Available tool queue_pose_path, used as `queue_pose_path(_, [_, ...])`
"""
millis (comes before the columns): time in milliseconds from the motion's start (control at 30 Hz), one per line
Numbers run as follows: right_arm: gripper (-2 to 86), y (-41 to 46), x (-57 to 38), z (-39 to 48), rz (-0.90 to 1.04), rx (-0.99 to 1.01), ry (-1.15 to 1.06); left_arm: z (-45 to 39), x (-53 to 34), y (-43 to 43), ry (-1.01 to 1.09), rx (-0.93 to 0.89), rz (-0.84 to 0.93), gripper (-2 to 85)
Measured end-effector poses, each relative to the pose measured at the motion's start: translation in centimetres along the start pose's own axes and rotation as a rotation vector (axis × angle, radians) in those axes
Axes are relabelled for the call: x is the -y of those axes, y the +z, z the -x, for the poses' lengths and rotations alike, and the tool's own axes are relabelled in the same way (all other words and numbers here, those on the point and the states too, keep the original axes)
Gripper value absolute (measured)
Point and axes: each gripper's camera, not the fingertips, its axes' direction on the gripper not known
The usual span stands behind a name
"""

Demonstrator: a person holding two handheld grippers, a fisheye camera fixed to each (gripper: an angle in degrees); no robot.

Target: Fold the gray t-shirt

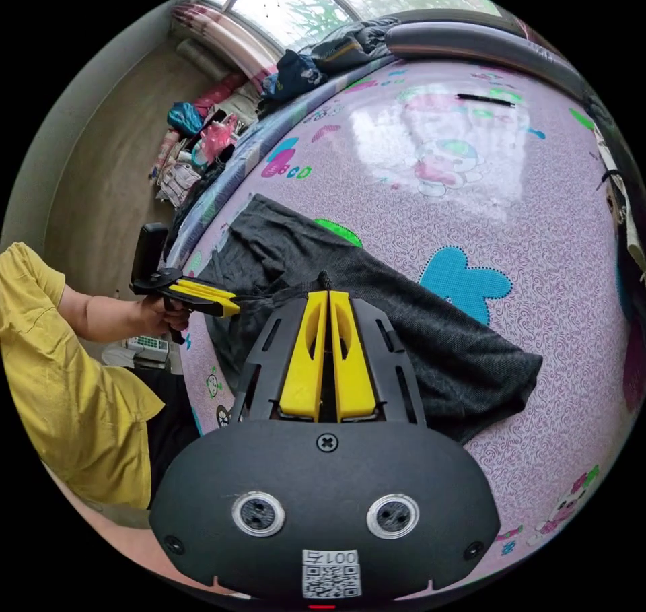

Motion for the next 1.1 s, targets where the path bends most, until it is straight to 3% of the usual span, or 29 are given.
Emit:
queue_pose_path(133, [2.3,1.8,0.4,-1.5,0.044,-0.016,0.051,1.8,0.2,0.4,-0.117,-0.051,0.02,-0.8])
queue_pose_path(300, [3.9,-0.3,-0.6,-2.2,-0.148,-0.046,0.129,2.6,-0.5,-1.4,-0.214,-0.088,-0.049,-0.9])
queue_pose_path(400, [2.0,-0.1,-1.1,-0.2,-0.176,-0.001,0.034,3.2,-1.2,-2.7,-0.258,-0.133,-0.089,-1.1])
queue_pose_path(533, [0.7,3.6,-1.1,1.3,-0.065,0.14,-0.064,4.0,-2.2,-4.9,-0.303,-0.131,-0.13,-1.3])
queue_pose_path(600, [0.3,6.7,-1.1,1.1,0.021,0.113,-0.046,3.9,-2.7,-6.2,-0.301,-0.125,-0.157,-1.3])
queue_pose_path(867, [0.4,6.9,0.5,1.4,-0.024,0.073,-0.074,3.1,-8.7,-14.3,-0.244,0.083,-0.145,-1.3])
queue_pose_path(967, [0.5,7.6,2.6,3.5,-0.047,0.163,-0.172,3.9,-10.4,-17.2,-0.265,0.19,-0.159,-1.3])
queue_pose_path(1100, [0.6,13.5,7.2,7.8,0.06,0.359,-0.333,5.1,-11.4,-20.4,-0.331,0.218,-0.234,-1.3])
